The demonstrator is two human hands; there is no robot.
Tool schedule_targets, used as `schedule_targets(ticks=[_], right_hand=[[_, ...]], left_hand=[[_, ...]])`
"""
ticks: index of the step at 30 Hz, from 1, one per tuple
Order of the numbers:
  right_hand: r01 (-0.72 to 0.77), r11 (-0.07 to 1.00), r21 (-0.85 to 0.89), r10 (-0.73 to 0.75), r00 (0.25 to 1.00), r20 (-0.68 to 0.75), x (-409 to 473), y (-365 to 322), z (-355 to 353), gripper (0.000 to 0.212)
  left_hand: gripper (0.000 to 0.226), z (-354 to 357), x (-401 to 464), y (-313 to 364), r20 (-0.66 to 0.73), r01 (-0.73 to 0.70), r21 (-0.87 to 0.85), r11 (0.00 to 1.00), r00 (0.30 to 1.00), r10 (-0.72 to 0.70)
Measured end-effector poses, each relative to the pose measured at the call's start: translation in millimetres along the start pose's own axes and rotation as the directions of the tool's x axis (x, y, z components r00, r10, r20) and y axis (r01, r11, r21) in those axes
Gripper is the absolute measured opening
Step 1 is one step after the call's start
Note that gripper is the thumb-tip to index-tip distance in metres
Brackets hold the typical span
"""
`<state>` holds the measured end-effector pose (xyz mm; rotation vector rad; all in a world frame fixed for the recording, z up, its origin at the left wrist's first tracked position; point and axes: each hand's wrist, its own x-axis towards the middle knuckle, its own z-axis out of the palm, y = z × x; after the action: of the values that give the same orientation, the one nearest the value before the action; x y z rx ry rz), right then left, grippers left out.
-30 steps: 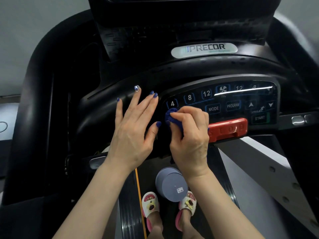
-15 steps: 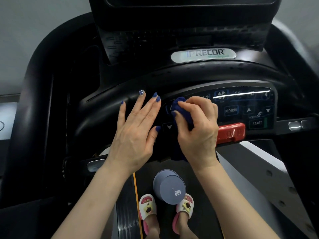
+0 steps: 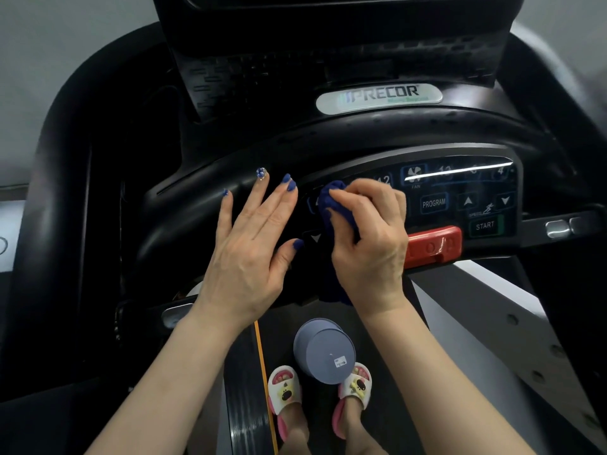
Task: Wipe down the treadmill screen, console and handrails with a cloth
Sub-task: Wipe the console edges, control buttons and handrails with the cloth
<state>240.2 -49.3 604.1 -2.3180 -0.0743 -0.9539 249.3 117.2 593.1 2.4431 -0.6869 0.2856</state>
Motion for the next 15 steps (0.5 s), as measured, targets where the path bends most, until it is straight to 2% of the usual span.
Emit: schedule_targets(ticks=[3,6,15], right_hand=[[-0.043,0.998,-0.047,0.042,0.999,-0.016,1,-4,3,0.016],[-0.019,0.992,-0.125,0.022,1.000,0.023,-6,-4,-2,0.024],[-0.022,0.996,-0.089,0.022,1.000,-0.009,-30,-2,-4,0.017]], left_hand=[[0.060,0,0,-1,-0.006,-0.003,-0.001,1.000,1.000,0.003],[0.059,0,-1,0,0.000,-0.003,0.004,1.000,1.000,0.003],[0.058,0,0,1,-0.003,-0.001,0.018,1.000,1.000,0.001]])
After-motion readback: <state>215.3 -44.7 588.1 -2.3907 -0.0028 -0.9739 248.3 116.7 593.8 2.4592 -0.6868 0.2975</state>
